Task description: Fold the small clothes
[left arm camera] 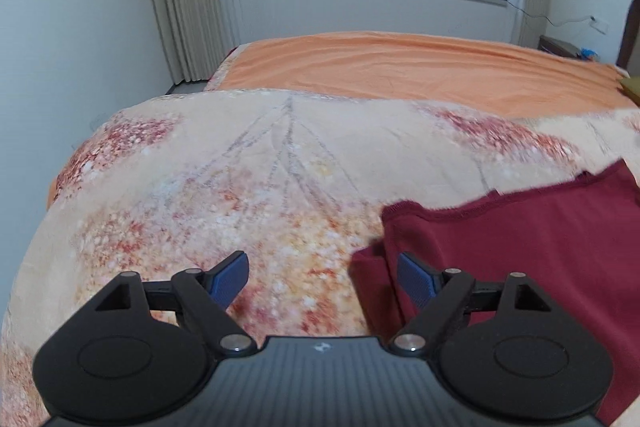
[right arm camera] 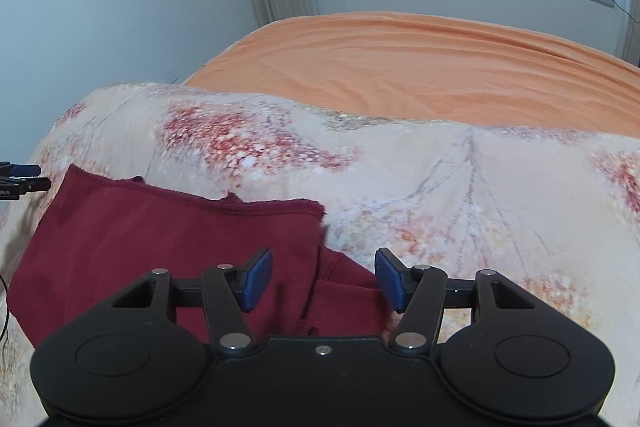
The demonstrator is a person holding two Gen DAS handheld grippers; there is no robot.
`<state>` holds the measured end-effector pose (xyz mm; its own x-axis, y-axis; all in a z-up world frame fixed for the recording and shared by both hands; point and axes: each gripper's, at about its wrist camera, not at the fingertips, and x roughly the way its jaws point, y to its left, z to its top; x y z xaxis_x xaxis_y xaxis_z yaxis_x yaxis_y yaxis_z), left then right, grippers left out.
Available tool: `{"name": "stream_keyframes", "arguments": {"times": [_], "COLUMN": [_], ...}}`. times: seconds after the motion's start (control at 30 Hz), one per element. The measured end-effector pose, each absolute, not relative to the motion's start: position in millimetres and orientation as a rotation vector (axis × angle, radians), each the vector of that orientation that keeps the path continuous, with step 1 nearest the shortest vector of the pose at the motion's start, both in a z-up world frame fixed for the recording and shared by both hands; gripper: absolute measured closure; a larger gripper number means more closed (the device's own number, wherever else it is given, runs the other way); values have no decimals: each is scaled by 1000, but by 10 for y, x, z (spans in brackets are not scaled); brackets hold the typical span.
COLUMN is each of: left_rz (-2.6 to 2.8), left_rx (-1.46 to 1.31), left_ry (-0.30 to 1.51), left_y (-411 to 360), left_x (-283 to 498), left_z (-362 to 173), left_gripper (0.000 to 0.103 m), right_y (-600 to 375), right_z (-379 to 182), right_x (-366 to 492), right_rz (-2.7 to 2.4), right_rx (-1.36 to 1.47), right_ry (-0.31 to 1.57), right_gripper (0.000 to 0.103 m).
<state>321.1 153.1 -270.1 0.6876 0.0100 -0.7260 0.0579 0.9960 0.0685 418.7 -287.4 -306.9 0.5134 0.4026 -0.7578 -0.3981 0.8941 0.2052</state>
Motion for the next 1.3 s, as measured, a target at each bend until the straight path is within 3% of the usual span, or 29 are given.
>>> {"name": "stream_keyframes", "arguments": {"times": [0.13,0.27,0.47,0.7,1.13,1.3], "left_rz": [83,-3,-133,-141,-194,-227], "left_rx": [60,-93,-161,-313,-392,-450], "left_ry": [858,871,931,951,975,986], "left_y": [1578,1571,1407,1561,1538,1539], "left_x": [3046,2684,2298,2451,2906,2996], "left_z": [-2789,-2830,-3023,-3172,-3328,-3420], "left_gripper": [17,17,17,15,15,4], "right_y": [-2707,-2457,-2146,-2014,-1836,-1683], "right_z": [-2999,-2863,-2902,-2909,-2796,-2837], "right_x": [4086,3640,2902,2474,2669,2931], "right_rz": [384,513,661,668,657,632], "right_rx": [-76,-15,37,125,82,55], "right_ry": [864,813,856,899,847,842], "right_gripper": [45,30,28,27,24,24]}}
